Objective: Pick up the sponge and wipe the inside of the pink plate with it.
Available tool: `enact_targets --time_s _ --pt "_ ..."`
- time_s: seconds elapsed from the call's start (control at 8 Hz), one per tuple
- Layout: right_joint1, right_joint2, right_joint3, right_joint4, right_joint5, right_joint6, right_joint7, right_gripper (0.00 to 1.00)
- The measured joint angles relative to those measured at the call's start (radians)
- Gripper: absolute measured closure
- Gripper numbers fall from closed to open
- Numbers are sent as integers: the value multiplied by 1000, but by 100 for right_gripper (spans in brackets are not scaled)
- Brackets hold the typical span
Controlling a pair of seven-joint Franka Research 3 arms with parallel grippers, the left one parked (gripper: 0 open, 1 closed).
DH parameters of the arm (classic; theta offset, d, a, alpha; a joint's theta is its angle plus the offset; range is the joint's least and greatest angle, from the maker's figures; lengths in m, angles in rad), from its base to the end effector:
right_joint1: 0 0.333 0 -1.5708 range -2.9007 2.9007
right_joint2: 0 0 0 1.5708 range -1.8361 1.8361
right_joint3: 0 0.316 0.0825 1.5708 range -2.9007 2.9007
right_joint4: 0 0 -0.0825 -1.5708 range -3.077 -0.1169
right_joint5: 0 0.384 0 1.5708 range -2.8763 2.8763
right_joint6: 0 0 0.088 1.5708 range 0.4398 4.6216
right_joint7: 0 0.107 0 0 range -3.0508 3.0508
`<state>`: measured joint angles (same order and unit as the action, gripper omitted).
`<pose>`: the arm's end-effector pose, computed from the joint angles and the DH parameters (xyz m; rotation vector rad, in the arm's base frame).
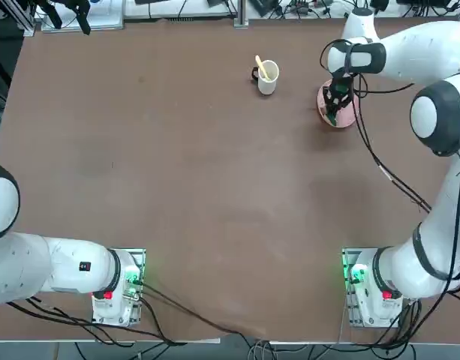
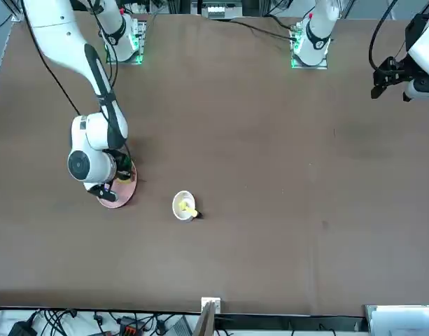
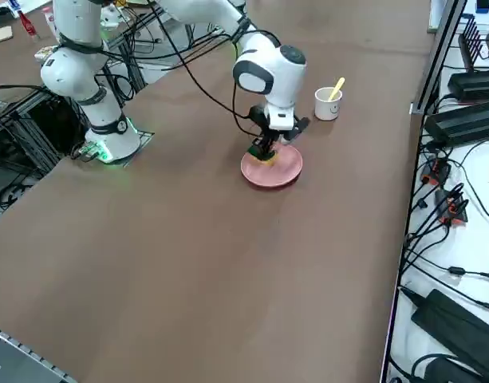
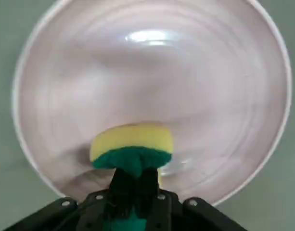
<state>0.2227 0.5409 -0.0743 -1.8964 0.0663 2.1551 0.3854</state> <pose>0.5927 0.0924 0.1957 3.0203 -0.4198 -0.4187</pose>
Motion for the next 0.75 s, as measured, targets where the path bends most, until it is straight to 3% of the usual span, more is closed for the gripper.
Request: enact_targets --time_s 0.75 --pt "-37 -13 -19 -28 -17 -4 -60 94"
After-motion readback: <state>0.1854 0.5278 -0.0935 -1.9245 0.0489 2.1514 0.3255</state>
